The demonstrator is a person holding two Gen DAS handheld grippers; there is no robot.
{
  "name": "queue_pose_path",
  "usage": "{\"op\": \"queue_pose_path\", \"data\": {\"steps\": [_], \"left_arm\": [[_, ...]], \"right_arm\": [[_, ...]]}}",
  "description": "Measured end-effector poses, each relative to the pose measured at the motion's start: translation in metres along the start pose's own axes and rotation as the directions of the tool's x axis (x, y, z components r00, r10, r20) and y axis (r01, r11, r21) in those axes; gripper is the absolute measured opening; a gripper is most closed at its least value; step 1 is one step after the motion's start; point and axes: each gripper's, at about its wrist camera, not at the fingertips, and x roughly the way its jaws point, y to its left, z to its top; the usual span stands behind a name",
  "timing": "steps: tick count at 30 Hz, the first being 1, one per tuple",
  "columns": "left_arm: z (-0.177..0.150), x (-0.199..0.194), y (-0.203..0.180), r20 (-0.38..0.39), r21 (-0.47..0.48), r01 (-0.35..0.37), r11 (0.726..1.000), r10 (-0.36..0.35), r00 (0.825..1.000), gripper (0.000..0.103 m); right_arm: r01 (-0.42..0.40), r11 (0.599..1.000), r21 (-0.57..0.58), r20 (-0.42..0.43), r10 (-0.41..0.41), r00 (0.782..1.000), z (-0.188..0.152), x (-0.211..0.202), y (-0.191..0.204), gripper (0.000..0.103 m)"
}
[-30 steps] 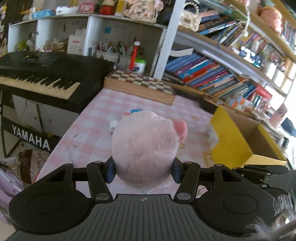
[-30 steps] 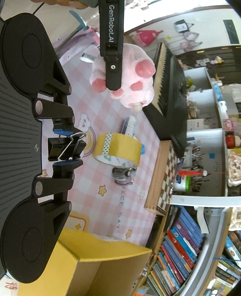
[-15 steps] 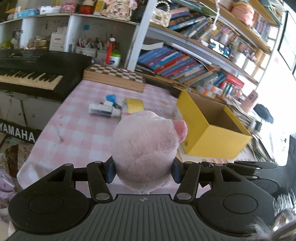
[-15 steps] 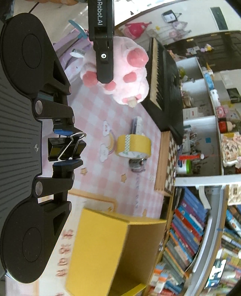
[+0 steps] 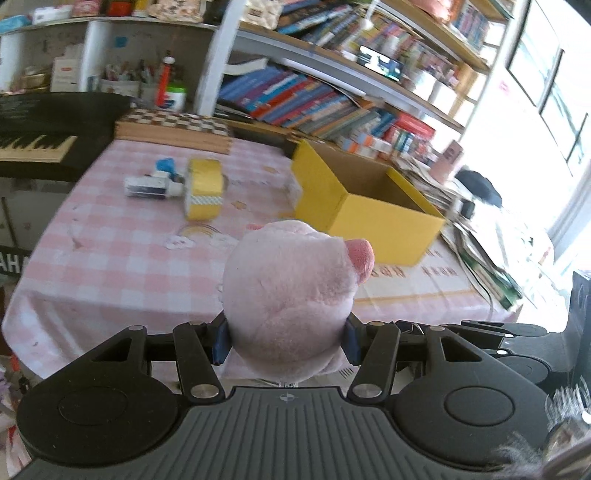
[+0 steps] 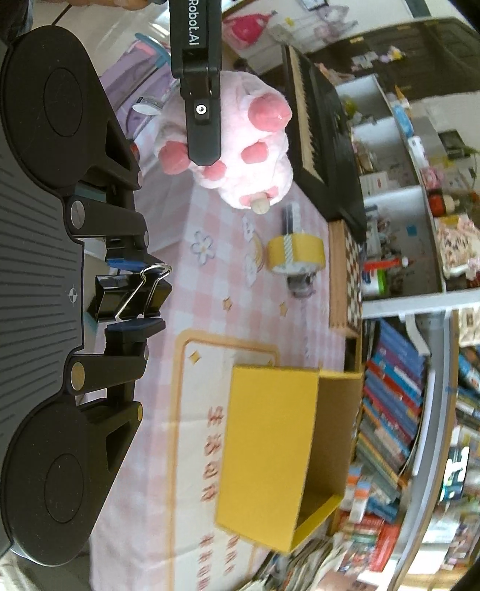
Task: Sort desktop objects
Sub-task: 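Carry the pig and binder clip with both grippers toward the yellow box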
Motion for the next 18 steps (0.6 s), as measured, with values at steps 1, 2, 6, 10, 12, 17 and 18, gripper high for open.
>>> {"op": "queue_pose_path", "data": {"steps": [1, 2, 6, 10, 12, 17, 18], "left_arm": [[-0.001, 0.001, -0.003, -0.005, 0.009, 0.012, 1.0, -0.012, 1.0, 0.053], [-0.001, 0.001, -0.005, -0.009, 0.016, 0.023, 1.0, -0.022, 1.0, 0.053], [-0.002, 0.003, -0.014, -0.02, 0.048, 0.06, 0.997, -0.059, 0.998, 0.053], [-0.002, 0.009, -0.023, -0.036, 0.074, 0.097, 0.993, -0.095, 0.995, 0.053], [-0.002, 0.012, -0.028, -0.043, 0.085, 0.113, 0.99, -0.11, 0.993, 0.053], [0.0, 0.023, -0.04, -0.067, 0.109, 0.153, 0.982, -0.146, 0.987, 0.053], [0.0, 0.026, -0.043, -0.073, 0.113, 0.159, 0.981, -0.151, 0.986, 0.053]], "right_arm": [[0.01, 1.0, 0.01, 0.0, -0.01, 1.0, -0.003, -0.003, -0.002, 0.026], [0.019, 1.0, 0.022, -0.001, -0.019, 1.0, -0.005, -0.005, -0.004, 0.026], [0.055, 0.997, 0.052, 0.004, -0.055, 0.998, -0.01, -0.013, -0.009, 0.026], [0.087, 0.993, 0.074, 0.007, -0.088, 0.996, -0.015, -0.019, -0.015, 0.026], [0.103, 0.991, 0.087, 0.007, -0.104, 0.995, -0.018, -0.022, -0.02, 0.026], [0.135, 0.984, 0.113, 0.001, -0.136, 0.991, -0.022, -0.027, -0.032, 0.026], [0.14, 0.983, 0.118, -0.001, -0.14, 0.99, -0.022, -0.027, -0.034, 0.026]]}}
